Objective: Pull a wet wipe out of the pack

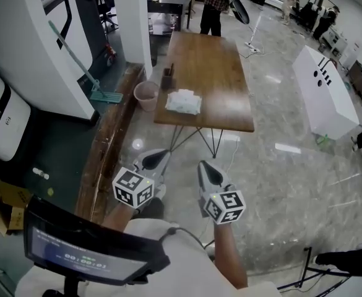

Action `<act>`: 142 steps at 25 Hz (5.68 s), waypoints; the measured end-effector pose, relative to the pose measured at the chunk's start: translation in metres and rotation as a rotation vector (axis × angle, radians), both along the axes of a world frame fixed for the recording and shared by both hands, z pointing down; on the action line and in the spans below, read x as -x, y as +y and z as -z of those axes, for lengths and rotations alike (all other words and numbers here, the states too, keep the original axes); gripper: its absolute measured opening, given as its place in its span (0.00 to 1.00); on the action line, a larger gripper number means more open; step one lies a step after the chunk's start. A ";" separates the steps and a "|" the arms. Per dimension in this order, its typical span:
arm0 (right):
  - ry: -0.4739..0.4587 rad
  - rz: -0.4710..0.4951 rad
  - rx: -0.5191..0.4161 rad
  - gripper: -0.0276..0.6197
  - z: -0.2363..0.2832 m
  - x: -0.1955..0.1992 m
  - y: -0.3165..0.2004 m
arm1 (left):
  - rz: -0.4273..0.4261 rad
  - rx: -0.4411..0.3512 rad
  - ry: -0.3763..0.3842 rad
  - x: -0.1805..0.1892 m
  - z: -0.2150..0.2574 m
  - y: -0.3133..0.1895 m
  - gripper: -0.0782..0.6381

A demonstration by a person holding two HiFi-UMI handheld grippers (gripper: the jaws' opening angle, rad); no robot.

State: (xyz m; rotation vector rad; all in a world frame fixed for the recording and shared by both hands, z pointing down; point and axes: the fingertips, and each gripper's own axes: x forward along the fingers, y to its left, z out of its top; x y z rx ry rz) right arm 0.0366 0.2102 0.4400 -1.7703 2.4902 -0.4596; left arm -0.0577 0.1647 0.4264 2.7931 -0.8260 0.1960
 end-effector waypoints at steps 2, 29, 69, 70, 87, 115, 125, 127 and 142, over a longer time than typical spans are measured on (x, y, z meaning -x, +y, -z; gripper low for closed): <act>0.008 -0.002 -0.001 0.05 0.000 -0.001 -0.011 | -0.003 0.010 0.007 -0.002 -0.004 -0.013 0.11; 0.016 -0.115 0.101 0.05 -0.021 0.000 -0.278 | -0.215 0.105 0.009 -0.031 -0.032 -0.295 0.10; 0.250 0.308 0.297 0.05 -0.154 -0.049 -0.432 | 0.149 0.196 -0.463 -0.112 -0.211 -0.389 0.28; 0.250 0.306 0.305 0.05 -0.157 -0.050 -0.433 | 0.153 0.195 -0.473 -0.113 -0.214 -0.390 0.28; 0.230 0.296 0.378 0.09 -0.181 -0.051 -0.446 | 0.217 0.258 -0.448 -0.100 -0.231 -0.413 0.12; 0.299 0.366 0.555 0.06 -0.226 -0.027 -0.451 | 0.193 0.290 -0.467 -0.086 -0.241 -0.412 0.12; 0.292 0.328 0.498 0.06 -0.207 -0.034 -0.449 | 0.182 0.275 -0.455 -0.088 -0.234 -0.407 0.12; 0.289 0.316 0.482 0.06 -0.202 -0.038 -0.448 | 0.173 0.270 -0.450 -0.090 -0.232 -0.405 0.12; 0.284 0.269 0.404 0.06 -0.174 -0.047 -0.447 | 0.163 0.245 -0.430 -0.093 -0.219 -0.398 0.15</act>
